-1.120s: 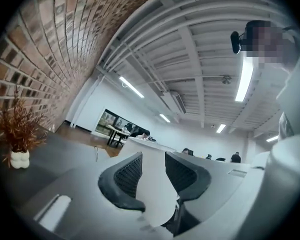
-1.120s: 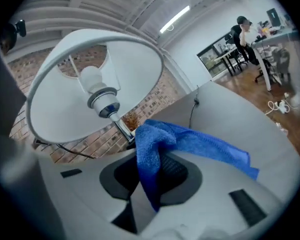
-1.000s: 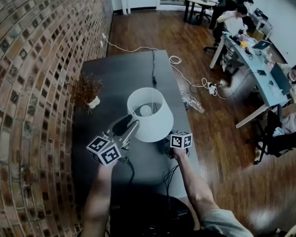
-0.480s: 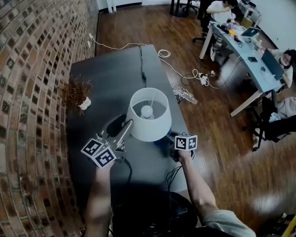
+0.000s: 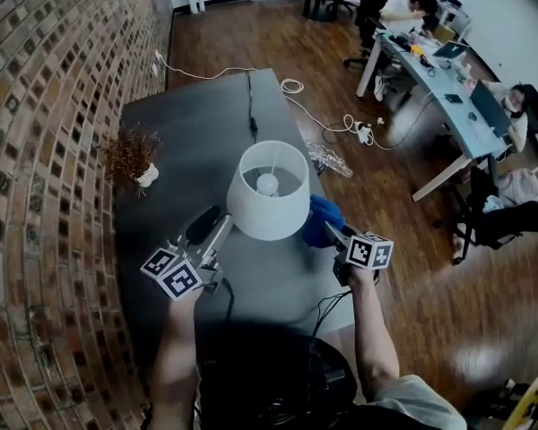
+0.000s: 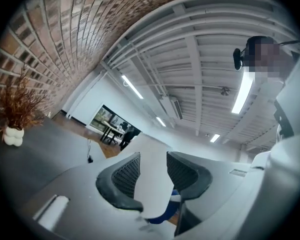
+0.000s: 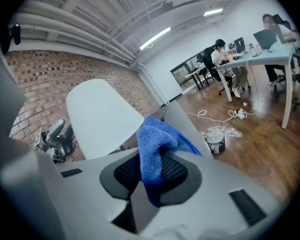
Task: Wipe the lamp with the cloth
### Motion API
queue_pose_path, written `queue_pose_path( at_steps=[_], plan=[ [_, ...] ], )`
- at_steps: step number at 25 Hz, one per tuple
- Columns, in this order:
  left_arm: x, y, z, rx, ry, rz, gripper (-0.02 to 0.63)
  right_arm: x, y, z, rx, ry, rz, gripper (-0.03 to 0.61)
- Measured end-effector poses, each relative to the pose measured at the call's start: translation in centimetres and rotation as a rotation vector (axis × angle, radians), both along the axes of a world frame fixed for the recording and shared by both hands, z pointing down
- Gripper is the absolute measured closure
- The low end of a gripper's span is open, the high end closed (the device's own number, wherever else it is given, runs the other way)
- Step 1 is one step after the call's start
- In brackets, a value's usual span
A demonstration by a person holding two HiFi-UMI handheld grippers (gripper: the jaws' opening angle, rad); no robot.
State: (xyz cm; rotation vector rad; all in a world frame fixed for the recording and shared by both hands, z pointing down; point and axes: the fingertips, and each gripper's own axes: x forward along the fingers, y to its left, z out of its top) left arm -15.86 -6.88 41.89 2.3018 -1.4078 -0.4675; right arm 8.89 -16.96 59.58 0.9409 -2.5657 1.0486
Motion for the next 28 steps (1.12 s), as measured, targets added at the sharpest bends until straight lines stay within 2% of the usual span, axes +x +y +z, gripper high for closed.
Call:
queue_pose_path(
  at_steps=[5, 8, 12, 16, 20, 24, 28],
  plan=[
    [0.8, 4.2, 5.5, -0.115, 0.059, 0.014, 0.456, 0.8, 5.2, 1.2, -0.049, 0.046, -0.128, 0.5],
    [1.4, 6.0, 8.0, -0.166, 0.1, 0.022, 0.456, -0.8, 8.2, 3.2, -0.106, 0.082, -0.235, 0.499],
    [1.3, 8.0, 10.0, -0.202, 0.142, 0.015, 0.456, -3.2, 10.2, 7.2, -0.17, 0.119, -0.289, 0.499],
    [1.6, 9.4, 11.4, -0.225, 0.16, 0.025, 0.456, -4.7, 8.9, 10.8, -0.217, 0.186, -0.288, 0.494],
    [2.3, 10.0, 11.9, -0.237, 0.179, 0.035, 0.456, -2.8, 6.8, 14.5, -0.284, 0.322, -0.229, 0.47],
    [2.0, 10.1, 11.9, -0.228, 0.195, 0.029, 0.456, -0.9, 6.8, 14.6, -0.286, 0.393, -0.203, 0.385],
    [1.4, 10.2, 12.0, -0.219, 0.214, 0.023, 0.456, 1.5, 8.0, 13.7, -0.29, 0.414, -0.167, 0.376]
  ],
)
